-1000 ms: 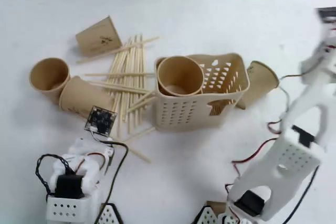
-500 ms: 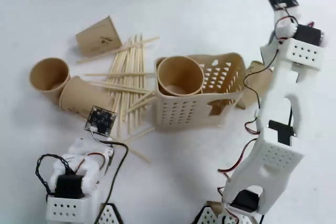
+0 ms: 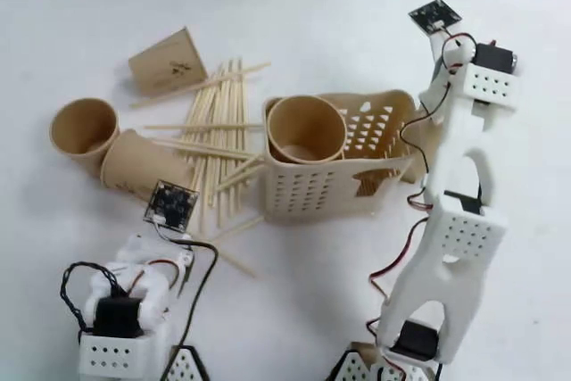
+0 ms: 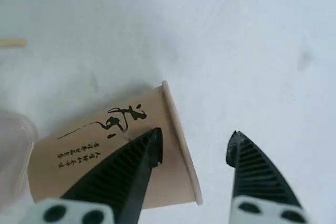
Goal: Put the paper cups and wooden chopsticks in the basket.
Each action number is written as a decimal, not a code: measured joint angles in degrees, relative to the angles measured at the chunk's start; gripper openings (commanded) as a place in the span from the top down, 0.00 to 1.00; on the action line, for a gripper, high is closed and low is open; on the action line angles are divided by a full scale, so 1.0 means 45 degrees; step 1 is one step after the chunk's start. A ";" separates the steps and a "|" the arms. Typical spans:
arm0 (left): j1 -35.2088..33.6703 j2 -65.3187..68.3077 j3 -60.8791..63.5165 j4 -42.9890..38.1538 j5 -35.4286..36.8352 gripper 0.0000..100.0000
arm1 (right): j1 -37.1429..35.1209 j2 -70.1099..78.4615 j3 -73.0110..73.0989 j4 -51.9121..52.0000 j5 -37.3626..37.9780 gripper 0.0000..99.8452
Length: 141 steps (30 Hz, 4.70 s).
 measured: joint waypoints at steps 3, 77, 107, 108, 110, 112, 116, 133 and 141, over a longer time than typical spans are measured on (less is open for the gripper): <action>0.0000 0.0000 0.0000 0.0000 0.0000 0.90 | 0.0391 0.0527 -0.0957 0.0430 0.0000 0.79; 0.0000 0.0000 0.0000 0.0000 0.0000 0.90 | 0.3263 -0.7404 0.7736 0.0195 -0.4806 0.82; 0.0000 0.0000 0.0000 0.0000 0.0000 0.90 | 0.1504 -0.3223 0.5626 -0.3829 -0.7443 0.90; 0.0000 0.0000 0.0000 0.0000 0.0000 0.90 | 0.1856 -0.3009 0.5587 -0.4142 -0.7443 0.90; 0.0000 0.0000 0.0000 0.0000 0.0000 0.90 | 0.2559 -0.2559 0.5587 -0.4611 -0.7424 0.90; 0.0000 0.0000 0.0000 0.0000 0.0000 0.90 | 0.3165 -0.2110 0.5587 -0.4962 -0.7365 0.90; 0.0000 0.0000 0.0000 0.0000 0.0000 0.90 | 0.4200 -0.1563 0.5646 -0.5118 -0.7013 0.89; 0.0000 0.0000 0.0000 0.0000 0.0000 0.90 | 0.8459 -0.7287 0.6173 -0.2188 -0.5998 0.86; 0.0000 0.0000 0.0000 0.0000 0.0000 0.90 | 1.1683 -0.6330 0.7346 -0.6232 -0.7111 0.81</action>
